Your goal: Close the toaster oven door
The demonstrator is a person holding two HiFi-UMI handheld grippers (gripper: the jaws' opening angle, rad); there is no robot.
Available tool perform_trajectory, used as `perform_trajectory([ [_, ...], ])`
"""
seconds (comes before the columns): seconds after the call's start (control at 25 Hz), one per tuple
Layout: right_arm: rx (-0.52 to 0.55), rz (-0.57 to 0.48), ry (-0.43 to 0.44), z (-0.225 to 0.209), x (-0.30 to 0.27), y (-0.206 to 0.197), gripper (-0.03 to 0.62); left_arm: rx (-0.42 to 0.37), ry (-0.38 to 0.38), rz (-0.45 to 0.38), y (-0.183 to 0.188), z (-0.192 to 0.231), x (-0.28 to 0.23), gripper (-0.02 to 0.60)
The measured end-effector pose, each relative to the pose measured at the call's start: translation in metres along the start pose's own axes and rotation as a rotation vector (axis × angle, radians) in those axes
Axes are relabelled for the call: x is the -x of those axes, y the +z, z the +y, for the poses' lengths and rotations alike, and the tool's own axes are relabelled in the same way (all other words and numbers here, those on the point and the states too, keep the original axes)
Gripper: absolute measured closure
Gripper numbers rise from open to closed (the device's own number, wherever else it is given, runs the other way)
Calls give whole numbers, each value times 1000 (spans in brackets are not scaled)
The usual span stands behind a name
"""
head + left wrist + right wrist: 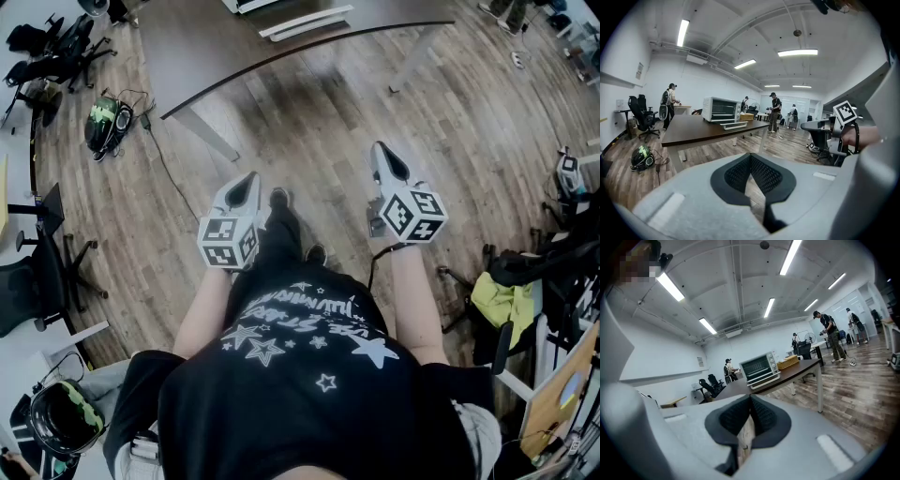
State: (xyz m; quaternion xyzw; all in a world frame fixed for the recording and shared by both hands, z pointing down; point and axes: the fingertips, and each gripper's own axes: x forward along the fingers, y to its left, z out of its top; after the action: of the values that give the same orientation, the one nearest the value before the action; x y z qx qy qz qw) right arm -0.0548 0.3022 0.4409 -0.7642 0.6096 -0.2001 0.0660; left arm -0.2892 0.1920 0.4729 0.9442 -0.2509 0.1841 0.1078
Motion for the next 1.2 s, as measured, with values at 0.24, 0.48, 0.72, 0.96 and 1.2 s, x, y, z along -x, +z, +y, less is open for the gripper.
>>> perform_trajectory([
  [0.24,0,-12,3,10,5,0,591,-36,-17,-17,8,-1,7,572],
  [0.48,1,-17,-5,9,11,-1,591,-28,-70,-32,11,-12,7,572],
  [0.72,20,-38,-8,3,12,4,591,-34,-65,-37,16,-13,-1,572],
  [0.96,5,-16,21,-2,-12,4,475,-41,-69,-18,20,-8,-24,572],
  [1.2,-8,9,-7,-26,-53,12,381,-22,-72,-10,33,12,-68,571],
])
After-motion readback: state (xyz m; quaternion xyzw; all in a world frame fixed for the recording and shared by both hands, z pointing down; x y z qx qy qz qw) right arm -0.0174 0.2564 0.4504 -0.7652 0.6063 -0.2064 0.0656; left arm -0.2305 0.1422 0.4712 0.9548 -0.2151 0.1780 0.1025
